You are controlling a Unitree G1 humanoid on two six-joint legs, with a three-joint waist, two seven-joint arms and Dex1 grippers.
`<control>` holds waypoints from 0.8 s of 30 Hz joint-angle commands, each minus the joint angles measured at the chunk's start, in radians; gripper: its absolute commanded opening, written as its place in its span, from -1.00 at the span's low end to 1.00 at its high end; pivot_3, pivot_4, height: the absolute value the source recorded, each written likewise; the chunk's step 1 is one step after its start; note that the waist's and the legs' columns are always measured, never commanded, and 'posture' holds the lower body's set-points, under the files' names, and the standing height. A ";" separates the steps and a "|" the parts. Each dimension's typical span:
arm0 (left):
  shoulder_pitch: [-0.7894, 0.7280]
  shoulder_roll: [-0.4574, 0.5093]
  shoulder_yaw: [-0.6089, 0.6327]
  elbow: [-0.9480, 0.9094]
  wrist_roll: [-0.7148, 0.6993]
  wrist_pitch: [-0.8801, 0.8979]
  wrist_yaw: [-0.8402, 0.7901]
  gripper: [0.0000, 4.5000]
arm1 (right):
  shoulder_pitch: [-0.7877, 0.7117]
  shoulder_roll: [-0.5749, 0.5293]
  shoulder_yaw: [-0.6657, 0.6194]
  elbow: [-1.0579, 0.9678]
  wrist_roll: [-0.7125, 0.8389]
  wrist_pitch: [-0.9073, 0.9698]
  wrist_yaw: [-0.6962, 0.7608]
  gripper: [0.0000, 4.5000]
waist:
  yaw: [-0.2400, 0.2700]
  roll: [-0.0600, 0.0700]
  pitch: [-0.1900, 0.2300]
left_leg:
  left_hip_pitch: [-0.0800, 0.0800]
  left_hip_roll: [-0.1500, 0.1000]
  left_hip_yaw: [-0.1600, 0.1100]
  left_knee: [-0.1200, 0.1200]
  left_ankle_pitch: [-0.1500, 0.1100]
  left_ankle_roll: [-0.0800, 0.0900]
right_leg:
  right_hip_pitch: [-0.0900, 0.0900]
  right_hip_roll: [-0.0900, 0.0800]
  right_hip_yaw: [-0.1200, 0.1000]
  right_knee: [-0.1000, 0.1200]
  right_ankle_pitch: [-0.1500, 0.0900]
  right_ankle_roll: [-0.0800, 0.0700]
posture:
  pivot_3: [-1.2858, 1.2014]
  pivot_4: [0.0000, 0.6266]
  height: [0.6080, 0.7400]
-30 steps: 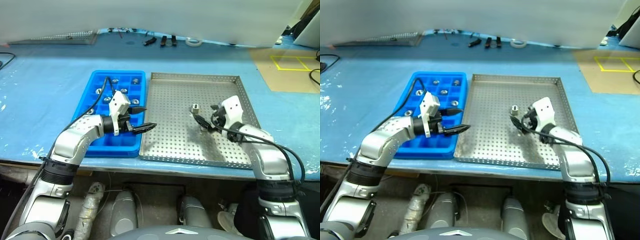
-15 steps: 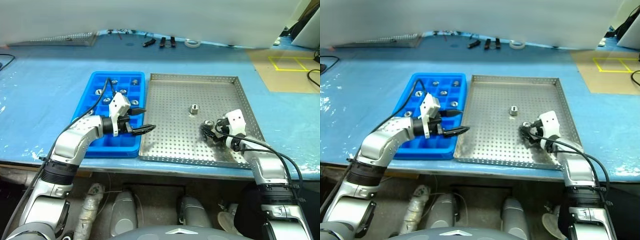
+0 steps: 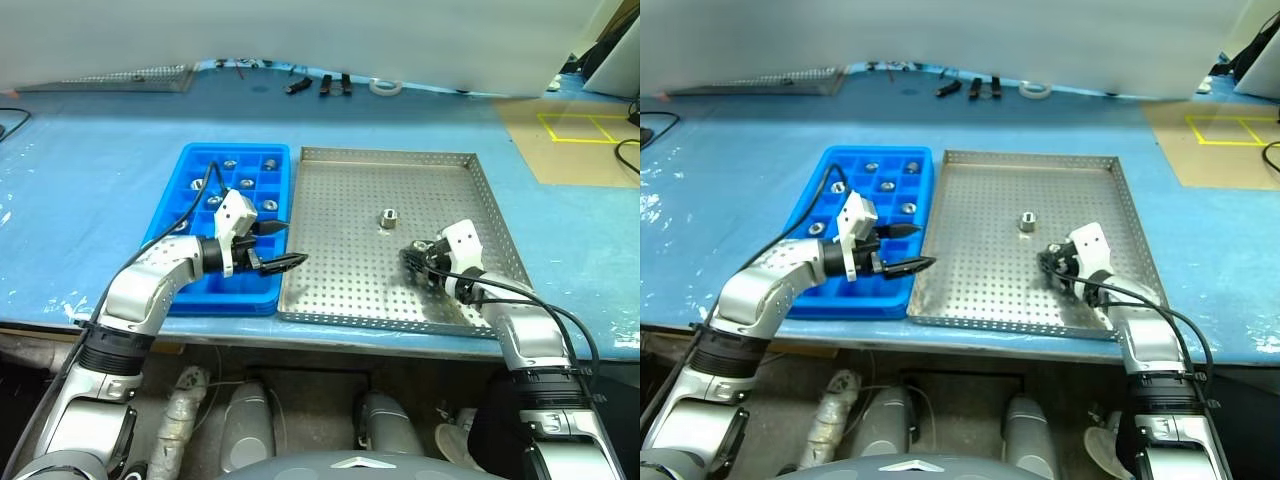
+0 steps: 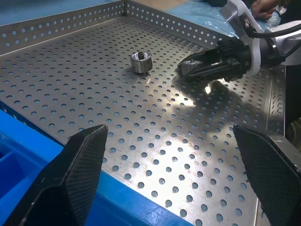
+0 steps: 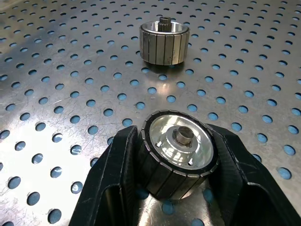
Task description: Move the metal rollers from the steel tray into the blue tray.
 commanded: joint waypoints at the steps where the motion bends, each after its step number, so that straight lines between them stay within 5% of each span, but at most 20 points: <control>1: 0.002 0.007 0.025 -0.056 -0.013 0.006 0.006 1.00 | -0.005 -0.009 0.011 -0.054 0.014 0.009 0.017 -0.20 | 0.000 0.000 0.000 | 0.000 0.000 0.000 -0.001 0.000 0.000 | 0.000 0.000 0.000 -0.001 0.000 0.000 | 0.01 -0.52 1.00; 11: 0.118 0.061 0.081 -0.187 -0.032 0.048 0.041 1.00 | -0.195 0.020 0.157 -0.133 0.041 0.017 0.155 -0.20 | 0.001 0.000 0.000 | -0.001 0.001 0.001 -0.006 -0.001 0.001 | 0.000 0.001 -0.001 -0.010 0.001 -0.001 | 0.11 -0.52 1.00; 24: 0.450 0.135 0.378 -0.484 -0.114 0.125 0.203 1.00 | -0.532 0.221 0.367 0.227 -0.014 -0.200 0.361 -0.20 | 0.089 -0.001 0.000 | -0.008 0.002 -0.002 -0.006 -0.002 0.003 | -0.002 0.000 -0.006 -0.012 0.000 -0.002 | 0.41 -0.52 1.00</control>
